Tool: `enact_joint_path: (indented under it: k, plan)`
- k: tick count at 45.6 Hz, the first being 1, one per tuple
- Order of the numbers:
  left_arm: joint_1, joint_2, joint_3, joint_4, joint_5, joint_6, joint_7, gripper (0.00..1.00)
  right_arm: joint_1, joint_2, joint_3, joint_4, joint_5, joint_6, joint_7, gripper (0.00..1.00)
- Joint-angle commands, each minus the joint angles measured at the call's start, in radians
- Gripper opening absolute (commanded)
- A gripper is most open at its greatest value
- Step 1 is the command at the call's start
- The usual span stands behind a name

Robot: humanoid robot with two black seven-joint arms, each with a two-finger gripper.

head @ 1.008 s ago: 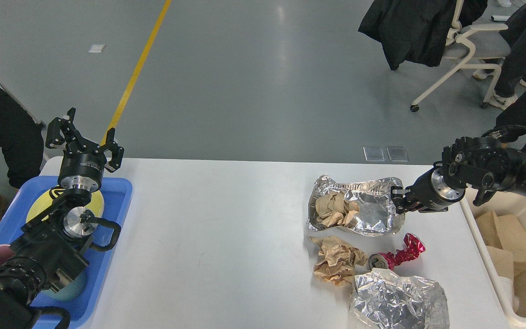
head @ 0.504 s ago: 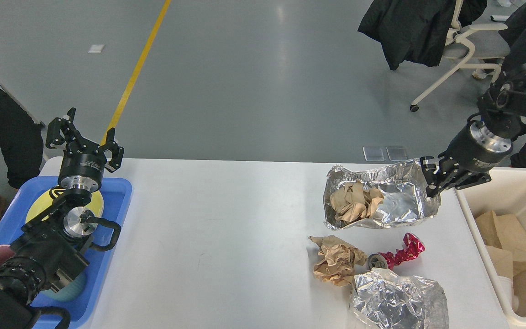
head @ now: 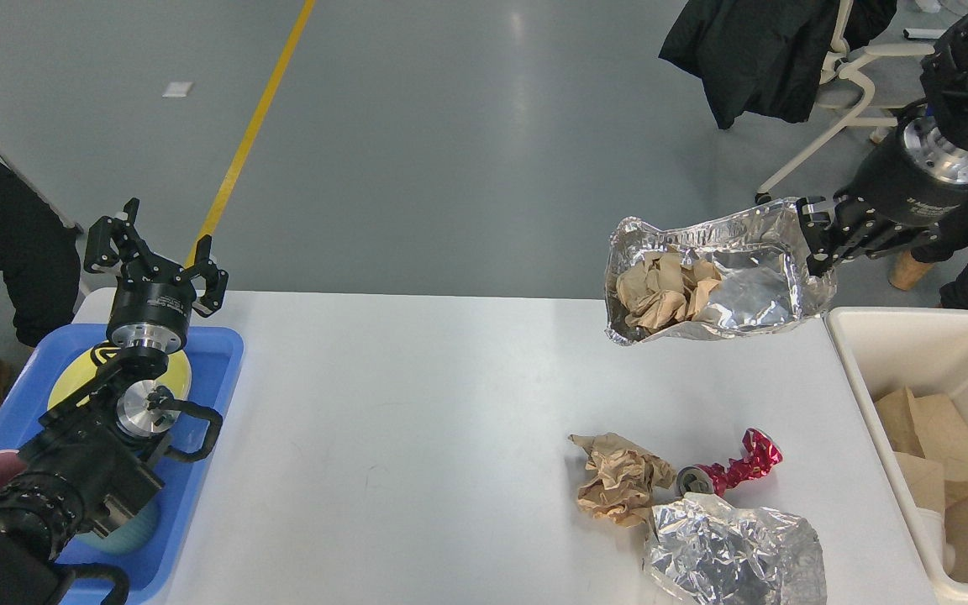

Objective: Tidy desktop
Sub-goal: 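Lift the foil tray of crackers over the white bin, then lower the foil tray into the bin and release it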

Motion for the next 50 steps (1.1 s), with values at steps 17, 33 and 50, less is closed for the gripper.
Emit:
enact_joint_path:
  k: [17, 33, 50]
  plan:
    - [0.000, 0.000, 0.000, 0.000, 0.000, 0.000, 0.000, 0.96, -0.051, -0.035, -0.054, -0.089, -0.079, 0.000, -0.003, 0.00]
    - [0.000, 0.000, 0.000, 0.000, 0.000, 0.000, 0.000, 0.96, -0.347, -0.204, -0.075, -0.252, -0.203, 0.000, -0.006, 0.00]
    - [-0.002, 0.000, 0.000, 0.000, 0.000, 0.000, 0.000, 0.96, -0.518, -0.344, -0.072, -0.278, -0.215, -0.210, -0.005, 0.00]
